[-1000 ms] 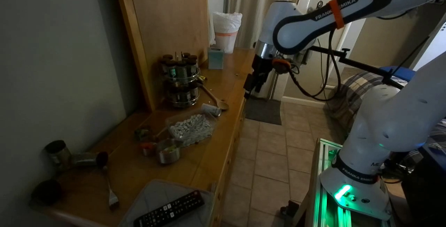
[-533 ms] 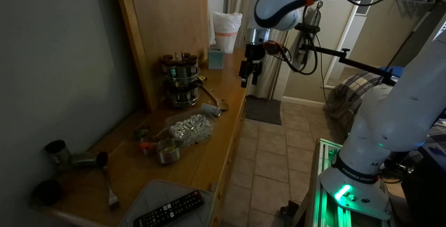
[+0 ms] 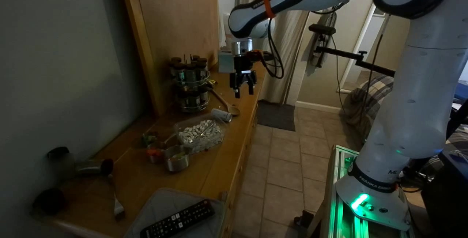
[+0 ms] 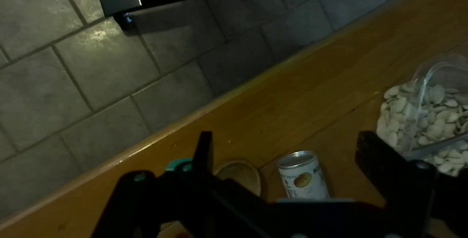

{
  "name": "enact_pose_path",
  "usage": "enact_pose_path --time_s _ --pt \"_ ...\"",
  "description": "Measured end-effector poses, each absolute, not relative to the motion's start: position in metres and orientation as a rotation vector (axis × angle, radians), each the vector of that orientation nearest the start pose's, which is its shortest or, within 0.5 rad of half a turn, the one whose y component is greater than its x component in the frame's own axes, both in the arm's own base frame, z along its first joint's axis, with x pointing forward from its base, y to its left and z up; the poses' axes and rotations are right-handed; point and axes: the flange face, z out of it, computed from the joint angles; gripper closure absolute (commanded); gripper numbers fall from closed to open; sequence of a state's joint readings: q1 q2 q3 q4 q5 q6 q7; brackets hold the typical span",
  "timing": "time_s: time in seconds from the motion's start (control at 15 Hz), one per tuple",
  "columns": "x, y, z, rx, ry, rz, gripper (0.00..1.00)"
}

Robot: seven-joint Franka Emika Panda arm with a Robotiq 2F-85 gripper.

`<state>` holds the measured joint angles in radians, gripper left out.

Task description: Move the white bottle forward, then put it upright

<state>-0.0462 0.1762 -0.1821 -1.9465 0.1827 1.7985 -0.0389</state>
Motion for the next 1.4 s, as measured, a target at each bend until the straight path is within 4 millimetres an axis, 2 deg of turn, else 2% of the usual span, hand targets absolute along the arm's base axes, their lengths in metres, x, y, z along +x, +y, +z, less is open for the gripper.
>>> enact_pose_path --time_s 0.13,0.33,0.73,1.4 --pt "0.563 -0.105 0.358 -2.907 0.381 0.482 0.00" --pt "0.579 -0.106 0.350 -2.909 0.404 0.490 0.00" --pt "0.587 -0.114 0.344 -2.900 0.466 0.454 0.00" --pt "0.613 -0.083 0.308 -2.883 0.466 0.319 0.00"
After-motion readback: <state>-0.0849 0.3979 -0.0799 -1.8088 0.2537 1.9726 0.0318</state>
